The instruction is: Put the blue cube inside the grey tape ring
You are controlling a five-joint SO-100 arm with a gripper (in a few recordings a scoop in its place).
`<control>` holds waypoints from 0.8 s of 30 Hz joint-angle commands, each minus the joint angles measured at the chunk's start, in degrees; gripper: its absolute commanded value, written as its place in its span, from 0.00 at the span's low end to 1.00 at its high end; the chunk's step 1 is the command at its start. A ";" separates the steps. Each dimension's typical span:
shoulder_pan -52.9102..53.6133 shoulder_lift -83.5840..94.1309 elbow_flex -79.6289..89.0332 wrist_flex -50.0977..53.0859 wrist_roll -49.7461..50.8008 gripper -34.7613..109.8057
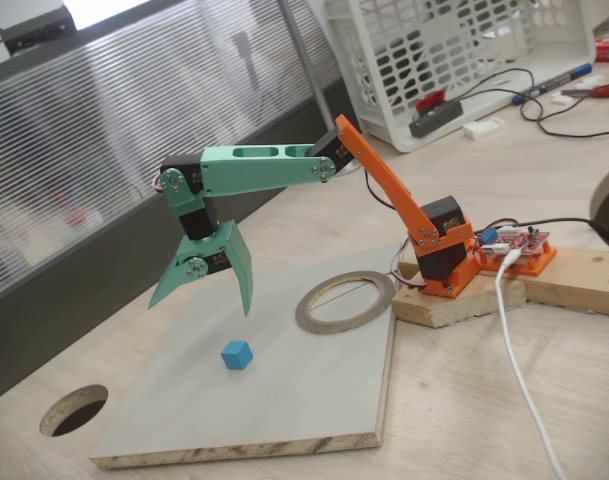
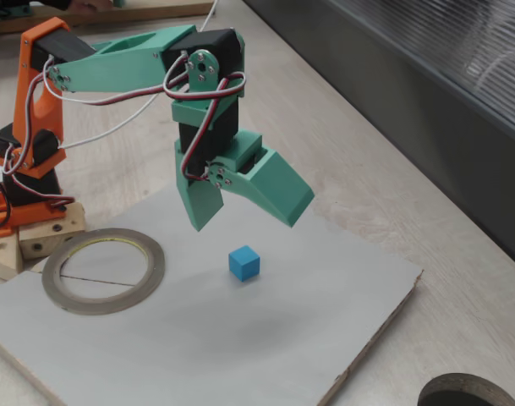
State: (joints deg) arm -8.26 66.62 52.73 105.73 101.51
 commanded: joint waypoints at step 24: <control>-0.09 -13.71 -0.62 -0.35 0.97 0.96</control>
State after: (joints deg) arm -8.17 51.59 52.56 104.94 101.69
